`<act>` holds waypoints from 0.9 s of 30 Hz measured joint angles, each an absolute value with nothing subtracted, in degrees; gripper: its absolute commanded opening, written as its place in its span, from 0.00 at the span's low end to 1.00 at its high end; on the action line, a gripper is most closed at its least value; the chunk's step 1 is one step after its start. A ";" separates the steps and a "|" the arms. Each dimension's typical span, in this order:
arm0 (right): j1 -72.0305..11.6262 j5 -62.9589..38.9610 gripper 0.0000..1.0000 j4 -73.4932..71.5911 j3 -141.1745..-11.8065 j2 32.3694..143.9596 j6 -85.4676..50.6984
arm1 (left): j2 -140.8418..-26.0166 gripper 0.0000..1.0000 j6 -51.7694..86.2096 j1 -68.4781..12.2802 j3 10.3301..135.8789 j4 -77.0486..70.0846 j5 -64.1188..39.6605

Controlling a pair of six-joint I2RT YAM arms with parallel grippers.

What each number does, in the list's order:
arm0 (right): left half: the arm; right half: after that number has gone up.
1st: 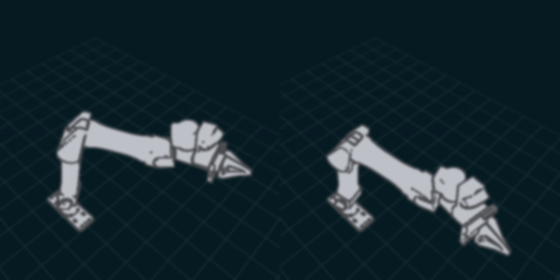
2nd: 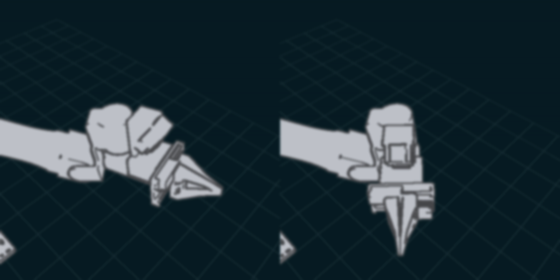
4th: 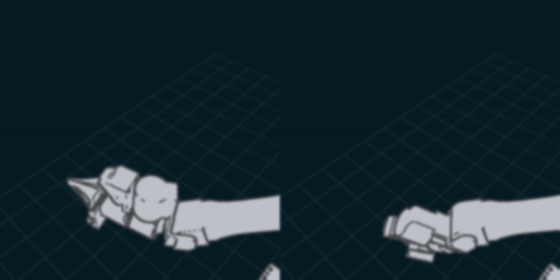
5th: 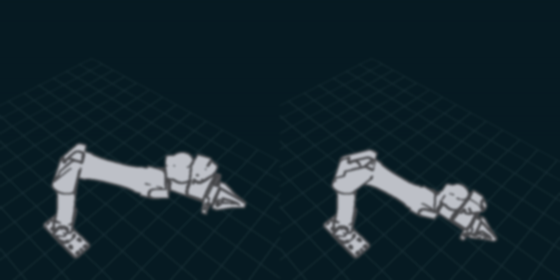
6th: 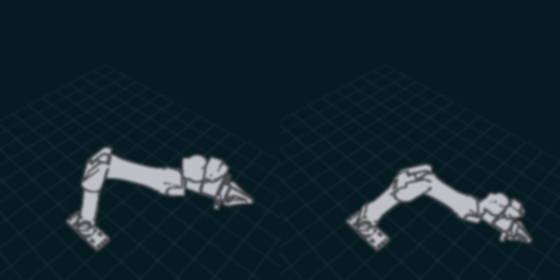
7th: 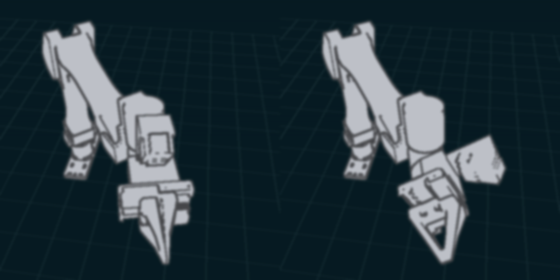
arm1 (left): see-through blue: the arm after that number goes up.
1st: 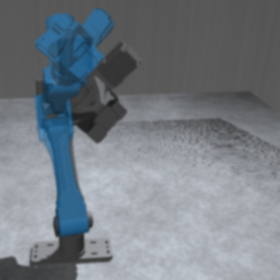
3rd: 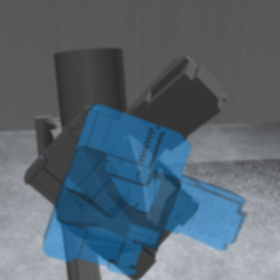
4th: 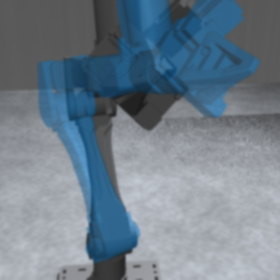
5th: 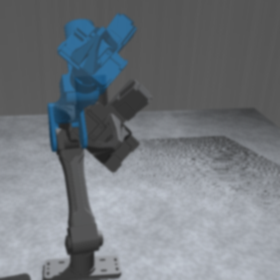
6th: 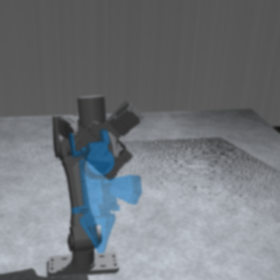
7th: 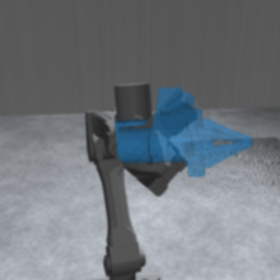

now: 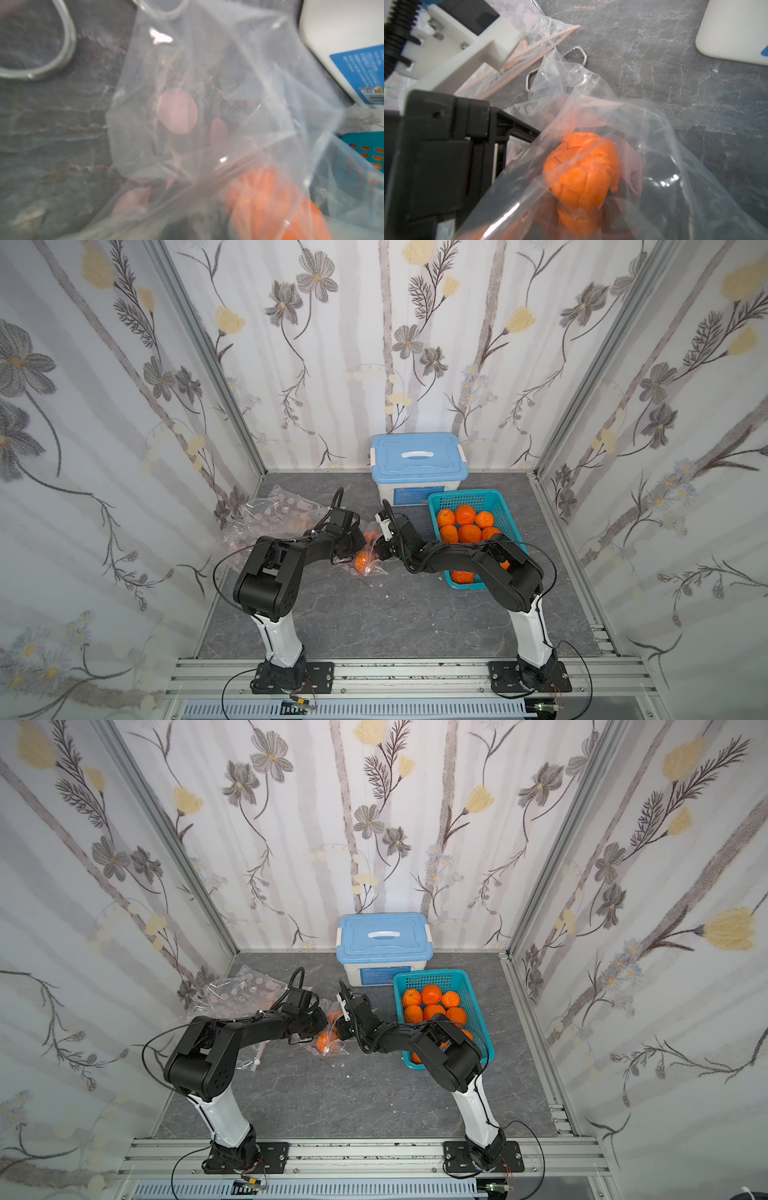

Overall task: Open the zip-top bag and take out the orange
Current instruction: Pick up the orange from the zipper food storage bag.

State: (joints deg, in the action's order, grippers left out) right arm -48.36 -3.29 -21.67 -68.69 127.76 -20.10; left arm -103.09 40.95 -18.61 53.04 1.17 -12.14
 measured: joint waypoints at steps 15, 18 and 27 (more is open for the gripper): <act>-49.06 -13.69 0.22 -24.88 -41.28 104.27 -16.53 | -99.53 0.22 40.95 -18.76 51.92 9.06 -11.51; -48.86 -14.06 0.21 -23.16 -39.97 100.31 -15.49 | -99.53 0.22 40.95 -18.76 51.92 9.06 -11.22; -46.72 -11.53 0.21 -9.74 -41.15 87.29 -14.68 | -99.18 0.22 40.95 -18.76 51.90 9.76 -10.31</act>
State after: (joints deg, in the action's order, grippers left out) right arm -46.72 -11.53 -9.74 -41.15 87.29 -14.68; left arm -99.18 40.95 -18.76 51.90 9.76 -10.31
